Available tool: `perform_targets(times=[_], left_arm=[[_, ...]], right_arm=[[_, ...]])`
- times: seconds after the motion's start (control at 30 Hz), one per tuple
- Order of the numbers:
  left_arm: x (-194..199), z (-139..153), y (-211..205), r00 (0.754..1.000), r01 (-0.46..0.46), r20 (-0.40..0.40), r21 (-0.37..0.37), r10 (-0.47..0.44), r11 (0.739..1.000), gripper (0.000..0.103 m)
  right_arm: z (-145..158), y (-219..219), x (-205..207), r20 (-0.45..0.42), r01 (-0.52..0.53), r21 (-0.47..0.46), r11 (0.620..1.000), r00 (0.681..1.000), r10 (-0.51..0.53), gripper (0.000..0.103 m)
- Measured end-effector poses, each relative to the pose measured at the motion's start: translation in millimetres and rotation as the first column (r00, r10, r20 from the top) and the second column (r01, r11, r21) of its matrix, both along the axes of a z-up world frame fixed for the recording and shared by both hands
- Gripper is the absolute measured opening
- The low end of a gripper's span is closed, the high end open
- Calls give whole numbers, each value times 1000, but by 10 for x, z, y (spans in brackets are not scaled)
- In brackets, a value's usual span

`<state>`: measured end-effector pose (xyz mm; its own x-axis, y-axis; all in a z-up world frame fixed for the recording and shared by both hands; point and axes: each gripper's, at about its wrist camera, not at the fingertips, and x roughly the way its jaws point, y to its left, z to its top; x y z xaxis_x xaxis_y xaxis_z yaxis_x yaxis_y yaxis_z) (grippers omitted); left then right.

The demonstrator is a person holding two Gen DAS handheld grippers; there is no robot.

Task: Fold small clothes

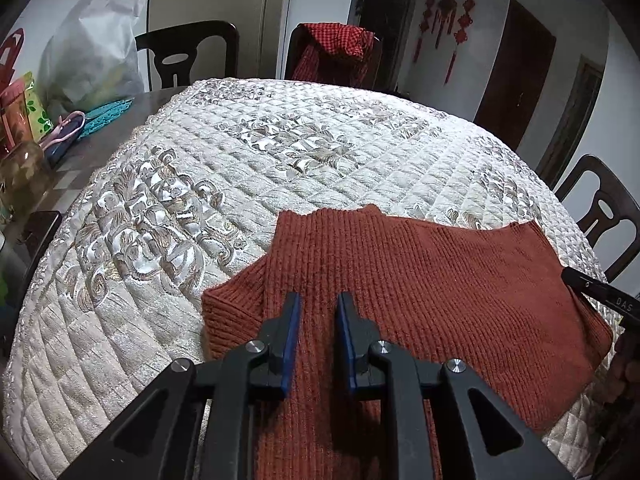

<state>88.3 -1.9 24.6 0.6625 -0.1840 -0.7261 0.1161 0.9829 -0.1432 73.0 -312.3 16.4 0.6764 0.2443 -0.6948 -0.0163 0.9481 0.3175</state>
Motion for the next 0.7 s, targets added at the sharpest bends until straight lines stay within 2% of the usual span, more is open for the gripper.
perform_targets(times=[0.4, 0.7], left_arm=[[23, -10, -6, 1000, 6, -5, -10, -6, 1000, 23], [-78, 97, -23, 1000, 6, 27, 23, -6, 1000, 24]], right_arm=[[-10, 8, 25, -5, -4, -10, 1000, 1000, 4, 13], [122, 108, -82, 17, -14, -43, 999, 1000, 15, 13]])
